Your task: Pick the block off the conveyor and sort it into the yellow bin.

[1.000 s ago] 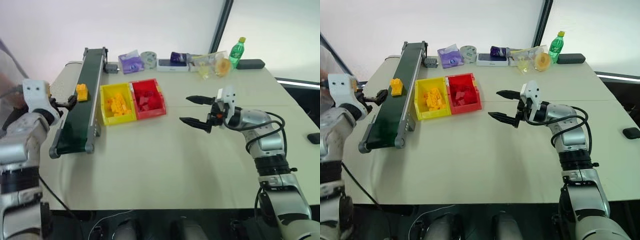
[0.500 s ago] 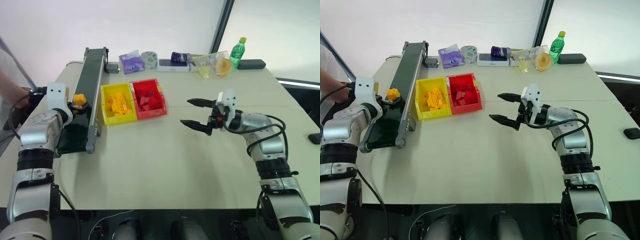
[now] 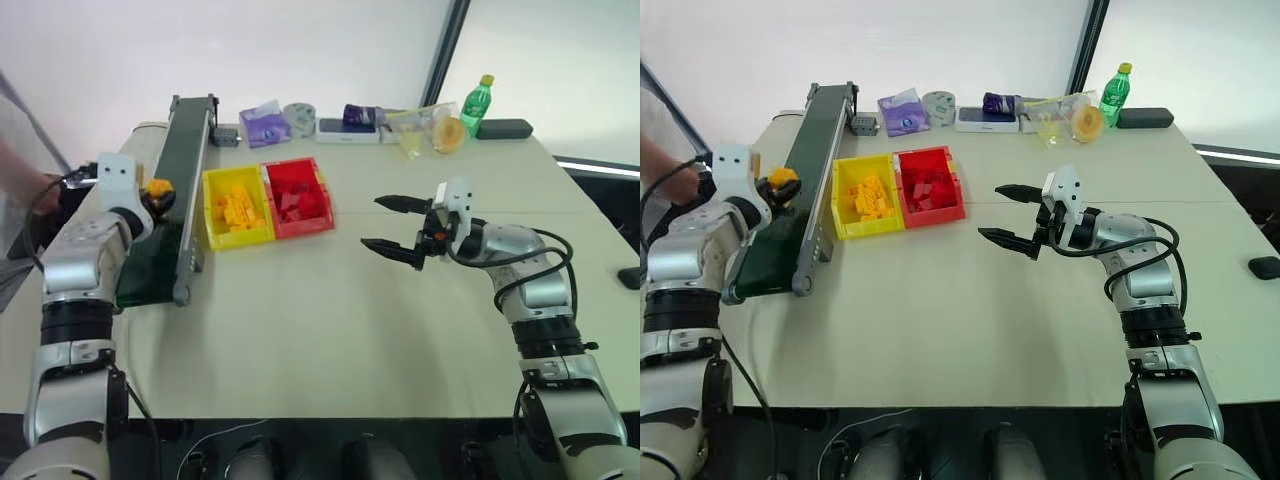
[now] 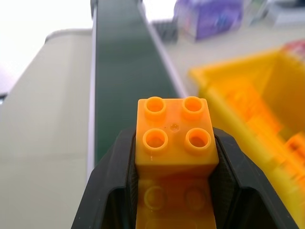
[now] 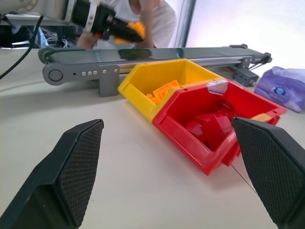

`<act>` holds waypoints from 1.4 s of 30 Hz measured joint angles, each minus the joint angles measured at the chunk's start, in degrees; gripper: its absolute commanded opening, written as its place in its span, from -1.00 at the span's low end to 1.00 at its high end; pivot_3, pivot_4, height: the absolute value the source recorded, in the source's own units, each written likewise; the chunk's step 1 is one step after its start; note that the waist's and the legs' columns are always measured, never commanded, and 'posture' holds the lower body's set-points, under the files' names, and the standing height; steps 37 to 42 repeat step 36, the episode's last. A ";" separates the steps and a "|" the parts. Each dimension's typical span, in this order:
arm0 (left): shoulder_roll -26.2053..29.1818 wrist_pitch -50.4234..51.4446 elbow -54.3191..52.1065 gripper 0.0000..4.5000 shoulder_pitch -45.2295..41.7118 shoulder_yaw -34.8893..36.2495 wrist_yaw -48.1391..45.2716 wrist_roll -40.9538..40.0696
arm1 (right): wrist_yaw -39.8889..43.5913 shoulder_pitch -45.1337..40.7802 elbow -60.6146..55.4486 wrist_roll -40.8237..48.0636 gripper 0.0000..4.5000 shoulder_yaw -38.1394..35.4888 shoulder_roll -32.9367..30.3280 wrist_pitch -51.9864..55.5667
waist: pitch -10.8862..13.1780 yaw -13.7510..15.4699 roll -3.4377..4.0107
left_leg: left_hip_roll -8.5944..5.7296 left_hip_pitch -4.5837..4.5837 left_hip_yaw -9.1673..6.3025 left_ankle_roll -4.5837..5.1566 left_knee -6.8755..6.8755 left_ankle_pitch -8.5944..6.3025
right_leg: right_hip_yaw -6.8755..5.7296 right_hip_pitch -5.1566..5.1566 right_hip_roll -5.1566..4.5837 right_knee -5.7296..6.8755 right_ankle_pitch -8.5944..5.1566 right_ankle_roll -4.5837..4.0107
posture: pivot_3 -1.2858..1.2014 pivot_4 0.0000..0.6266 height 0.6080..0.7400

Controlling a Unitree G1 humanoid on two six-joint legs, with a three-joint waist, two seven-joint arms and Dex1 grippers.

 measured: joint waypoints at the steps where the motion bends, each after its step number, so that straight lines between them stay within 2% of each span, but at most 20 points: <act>1: -0.63 0.02 -0.48 -0.40 -1.09 0.19 0.27 -0.12 | 0.00 0.00 0.00 0.01 1.00 -0.01 -0.02 0.00 | 0.00 -0.05 0.00 | -0.03 0.00 0.01 0.01 0.01 0.00 | 0.00 0.01 -0.01 0.00 0.00 0.00 | 0.03 -0.52 1.00; 5: -3.32 -2.13 0.63 -0.40 -4.00 -2.34 0.73 1.73 | -0.15 0.01 0.01 0.07 1.00 -0.12 -0.02 0.01 | 0.00 -0.25 0.00 | -0.06 0.02 -0.01 0.00 0.00 0.00 | 0.00 0.01 0.03 0.02 0.00 0.01 | 0.03 -0.52 1.00; 9: -8.63 -7.65 9.67 -0.40 -6.63 -6.21 1.56 5.14 | -0.80 -0.01 -0.09 0.11 1.00 -0.37 0.11 0.05 | 0.00 -0.30 0.00 | -0.06 0.02 0.02 0.00 0.01 0.00 | 0.00 0.00 0.05 0.01 0.00 0.01 | 0.03 -0.52 1.00; 13: -10.79 -11.73 17.12 -0.40 -8.66 -6.44 2.03 6.22 | -1.55 0.48 -1.17 0.20 1.00 -0.80 -0.05 0.27 | 0.00 -0.49 0.00 | -0.04 0.02 0.02 -0.01 -0.05 0.01 | 0.01 -0.08 0.09 0.01 0.00 0.00 | 0.03 -0.52 1.00; 14: -11.34 -12.60 19.01 0.05 -9.47 -6.28 1.73 6.15 | -1.77 0.72 -1.70 0.39 1.00 -1.00 -0.10 0.52 | 0.00 -0.44 0.00 | -0.04 0.02 0.03 -0.01 -0.05 0.01 | 0.01 -0.08 0.08 0.01 0.00 0.00 | 0.03 -0.52 1.00; 15: -11.68 -13.36 20.71 0.17 -10.19 -6.26 1.26 6.17 | -1.86 1.08 -2.41 0.54 1.00 -1.26 -0.15 0.75 | 0.00 -0.39 0.00 | -0.04 0.01 0.03 -0.01 -0.05 0.01 | 0.00 -0.08 0.08 0.01 0.00 0.01 | 0.03 -0.52 1.00; 19: -11.73 -15.56 23.57 0.98 -10.97 -6.26 1.40 6.48 | -2.41 2.28 -3.77 0.65 1.00 -1.75 -0.32 1.72 | 0.00 -0.42 0.00 | -0.05 0.01 0.04 -0.01 -0.04 0.01 | -0.02 -0.07 0.08 0.01 0.00 0.01 | 0.03 -0.52 1.00; 22: -11.58 -16.32 22.83 1.00 -10.93 -5.61 1.11 6.11 | -2.79 2.60 -4.24 0.66 1.00 -1.88 -0.45 2.23 | 0.00 -0.43 0.00 | -0.04 0.01 0.04 -0.01 -0.04 0.01 | -0.01 -0.08 0.08 0.01 0.00 0.01 | 0.03 -0.52 1.00; 27: -9.01 -12.66 10.16 1.00 -5.29 -0.77 -0.79 1.12 | -2.82 2.58 -4.26 0.66 1.00 -1.92 -0.53 2.27 | 0.00 -0.88 0.00 | 0.02 0.02 0.03 -0.02 -0.06 0.02 | 0.05 -0.09 0.06 0.04 -0.01 0.00 | 0.03 -0.52 1.00; 32: -1.24 -5.12 -12.21 1.00 12.26 3.10 -7.45 -5.23 | -1.62 1.98 -3.54 0.65 1.00 -1.78 -0.56 2.15 | 0.00 -1.68 0.01 | 0.14 0.02 0.01 -0.04 -0.09 0.03 | 0.06 -0.10 0.01 0.05 -0.01 0.00 | 0.03 -0.52 1.00; 36: 5.83 1.31 -24.69 1.00 23.98 8.69 -14.19 -11.60 | -0.56 0.63 -1.50 0.55 1.00 -1.87 -1.10 1.98 | 0.01 -1.61 0.01 | 0.13 0.03 -0.04 -0.04 -0.07 0.02 | 0.04 -0.05 -0.03 0.05 -0.01 0.00 | 0.03 -0.52 1.00; 42: 5.83 1.31 -24.69 1.00 23.98 8.69 -14.19 -11.60 | -0.56 0.63 -1.50 0.55 1.00 -1.87 -1.10 1.98 | 0.01 -1.61 0.01 | 0.13 0.03 -0.04 -0.04 -0.07 0.02 | 0.04 -0.05 -0.03 0.05 -0.01 0.00 | 0.03 -0.52 1.00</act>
